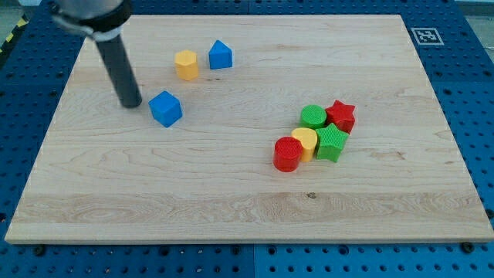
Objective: Slide the blue cube to the center of the board
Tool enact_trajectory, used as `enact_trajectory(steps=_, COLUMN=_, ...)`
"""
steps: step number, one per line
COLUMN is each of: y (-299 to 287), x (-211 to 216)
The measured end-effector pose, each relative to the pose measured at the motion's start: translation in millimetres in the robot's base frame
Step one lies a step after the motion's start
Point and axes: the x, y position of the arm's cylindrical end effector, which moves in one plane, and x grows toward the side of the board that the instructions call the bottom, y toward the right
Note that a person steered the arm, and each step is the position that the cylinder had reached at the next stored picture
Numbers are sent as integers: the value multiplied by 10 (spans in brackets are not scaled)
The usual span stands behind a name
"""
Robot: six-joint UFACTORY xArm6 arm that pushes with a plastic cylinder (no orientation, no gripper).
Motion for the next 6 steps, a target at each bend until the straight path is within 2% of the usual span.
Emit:
enact_trajectory(steps=1, y=810, x=323)
enact_trajectory(steps=2, y=1402, x=297)
enact_trajectory(steps=3, y=646, x=288)
enact_trajectory(steps=4, y=231, x=122)
enact_trajectory(steps=5, y=786, x=-101)
enact_trajectory(steps=6, y=1366, x=83)
